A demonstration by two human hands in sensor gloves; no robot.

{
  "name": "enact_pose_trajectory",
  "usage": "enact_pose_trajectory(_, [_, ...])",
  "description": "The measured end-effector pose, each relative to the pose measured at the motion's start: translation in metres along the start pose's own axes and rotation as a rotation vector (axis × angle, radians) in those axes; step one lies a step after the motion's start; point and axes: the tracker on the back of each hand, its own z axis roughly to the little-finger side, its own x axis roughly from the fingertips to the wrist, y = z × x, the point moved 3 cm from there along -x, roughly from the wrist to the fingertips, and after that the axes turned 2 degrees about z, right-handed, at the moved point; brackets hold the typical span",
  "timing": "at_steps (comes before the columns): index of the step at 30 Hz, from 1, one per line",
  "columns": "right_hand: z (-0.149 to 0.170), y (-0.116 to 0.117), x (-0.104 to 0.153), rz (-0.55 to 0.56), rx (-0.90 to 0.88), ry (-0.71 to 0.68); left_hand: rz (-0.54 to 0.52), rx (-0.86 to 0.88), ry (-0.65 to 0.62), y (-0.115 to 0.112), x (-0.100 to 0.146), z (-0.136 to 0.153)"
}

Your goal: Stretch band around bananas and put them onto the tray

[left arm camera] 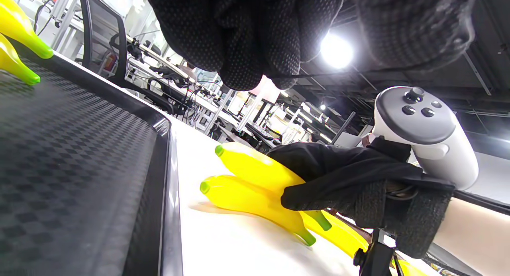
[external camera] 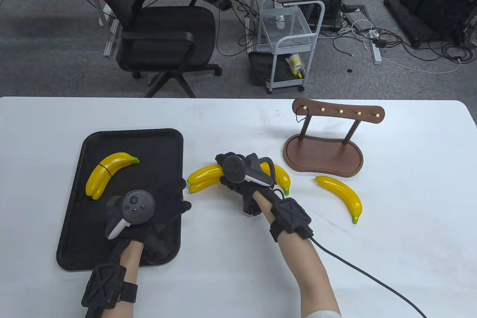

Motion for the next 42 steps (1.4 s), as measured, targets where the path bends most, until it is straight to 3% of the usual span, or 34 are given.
enact_pose_trajectory(16, [-0.004,0.014,-0.001,-0.041,0.048,0.010,0.005,-0.007,0.002,-0.001,0.000,0.000])
enact_pose_trajectory(42, [-0.011,0.011,-0.002,-0.028,0.090,0.043,0.000,0.007,-0.001,-0.001,0.000,0.000])
